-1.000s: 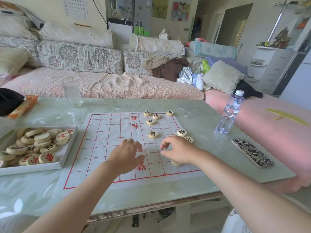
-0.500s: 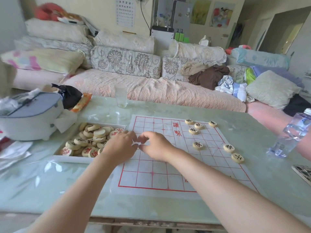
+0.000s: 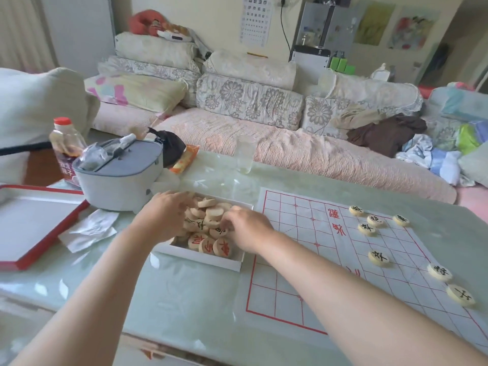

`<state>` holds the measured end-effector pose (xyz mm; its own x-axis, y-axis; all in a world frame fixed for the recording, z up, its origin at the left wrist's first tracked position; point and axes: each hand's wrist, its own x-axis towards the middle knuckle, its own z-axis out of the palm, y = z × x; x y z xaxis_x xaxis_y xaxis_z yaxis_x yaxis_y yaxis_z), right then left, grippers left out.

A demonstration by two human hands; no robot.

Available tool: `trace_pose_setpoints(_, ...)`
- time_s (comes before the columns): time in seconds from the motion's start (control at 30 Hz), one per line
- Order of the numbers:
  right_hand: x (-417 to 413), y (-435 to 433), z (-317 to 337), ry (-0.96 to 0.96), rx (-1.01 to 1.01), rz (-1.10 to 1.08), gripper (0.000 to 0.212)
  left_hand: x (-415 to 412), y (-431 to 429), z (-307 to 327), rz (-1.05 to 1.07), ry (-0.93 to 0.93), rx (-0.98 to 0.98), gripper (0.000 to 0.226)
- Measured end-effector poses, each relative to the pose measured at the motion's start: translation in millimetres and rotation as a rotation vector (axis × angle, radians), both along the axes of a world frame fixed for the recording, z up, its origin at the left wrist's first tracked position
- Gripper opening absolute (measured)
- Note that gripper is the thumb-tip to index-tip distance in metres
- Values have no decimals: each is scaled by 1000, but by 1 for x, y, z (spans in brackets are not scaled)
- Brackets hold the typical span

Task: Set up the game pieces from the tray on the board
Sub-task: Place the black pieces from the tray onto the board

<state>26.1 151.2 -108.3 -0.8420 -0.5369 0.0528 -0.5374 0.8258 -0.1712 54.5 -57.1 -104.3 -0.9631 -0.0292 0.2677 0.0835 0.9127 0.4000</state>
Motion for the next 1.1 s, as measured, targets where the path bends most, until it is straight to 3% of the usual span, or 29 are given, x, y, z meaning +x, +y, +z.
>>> trace_pose_setpoints(0.33, -12, -17, 5, 35, 33, 37, 24, -2, -11, -15, 1, -264, -24, 32)
trace_pose_setpoints(0.63, -15, -14, -3, -46, -37, -2, 17, 5, 12, -6, 23, -110, -136, 32)
trace_pose_setpoints(0.8, -15, -3, 1, -126, -126, 26, 30, 2, 10, -2, 26, -59, -73, 35)
trace_pose_setpoints(0.97, -12, 18, 10, -196, -194, 11, 40, -1, 30, 2, -28, -65, -12, 55)
trace_pose_setpoints(1.1, -1, 51, 15, -177, -295, -68, 47, -4, 70, 3, -136, -66, -77, 45)
